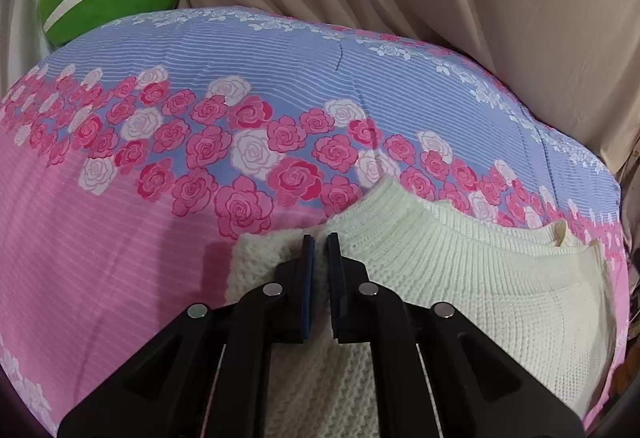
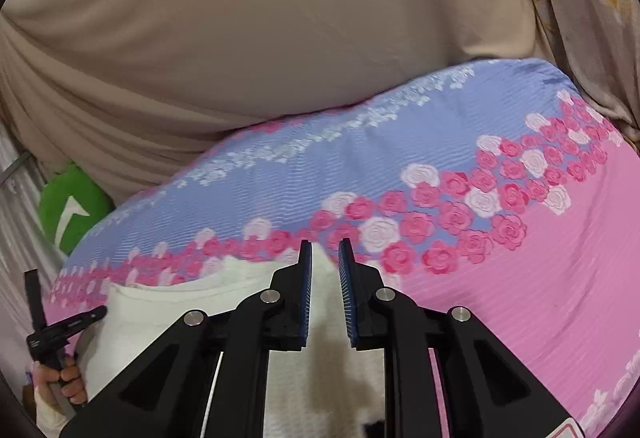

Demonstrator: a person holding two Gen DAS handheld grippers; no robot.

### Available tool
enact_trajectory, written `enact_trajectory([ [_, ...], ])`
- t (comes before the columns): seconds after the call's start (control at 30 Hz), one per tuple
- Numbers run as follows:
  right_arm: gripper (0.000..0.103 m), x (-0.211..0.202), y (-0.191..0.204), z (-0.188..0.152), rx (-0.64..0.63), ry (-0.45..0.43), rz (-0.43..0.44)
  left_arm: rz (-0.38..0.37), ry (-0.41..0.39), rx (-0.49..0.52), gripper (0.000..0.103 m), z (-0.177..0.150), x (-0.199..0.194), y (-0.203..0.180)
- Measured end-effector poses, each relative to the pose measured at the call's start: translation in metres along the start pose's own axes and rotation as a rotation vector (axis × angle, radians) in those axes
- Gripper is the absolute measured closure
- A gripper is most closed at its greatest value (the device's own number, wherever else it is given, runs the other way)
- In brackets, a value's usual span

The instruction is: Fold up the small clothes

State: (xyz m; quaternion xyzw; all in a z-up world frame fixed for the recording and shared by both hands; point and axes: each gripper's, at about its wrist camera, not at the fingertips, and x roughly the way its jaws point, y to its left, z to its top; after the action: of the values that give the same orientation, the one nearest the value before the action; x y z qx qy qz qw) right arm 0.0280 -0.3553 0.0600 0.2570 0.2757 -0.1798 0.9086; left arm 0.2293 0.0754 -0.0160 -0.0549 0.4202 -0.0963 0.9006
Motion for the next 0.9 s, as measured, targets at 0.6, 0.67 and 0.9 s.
enact_trajectory([
  [0.6, 0.103, -0.014, -0.029, -0.085, -0.018, 0.214, 0.014, 0.039, -0.023, 0.024, 0.095, -0.005, -0.004, -0.008],
  [0.67, 0.103, -0.03, -0.058, -0.084, 0.06, 0.193, -0.034, 0.038, -0.026, 0.021, 0.095, -0.006, -0.005, -0.008],
  [0.9, 0.091, -0.052, 0.001, -0.071, -0.072, 0.135, 0.001, -0.001, -0.06, -0.058, 0.069, -0.031, -0.069, 0.003],
])
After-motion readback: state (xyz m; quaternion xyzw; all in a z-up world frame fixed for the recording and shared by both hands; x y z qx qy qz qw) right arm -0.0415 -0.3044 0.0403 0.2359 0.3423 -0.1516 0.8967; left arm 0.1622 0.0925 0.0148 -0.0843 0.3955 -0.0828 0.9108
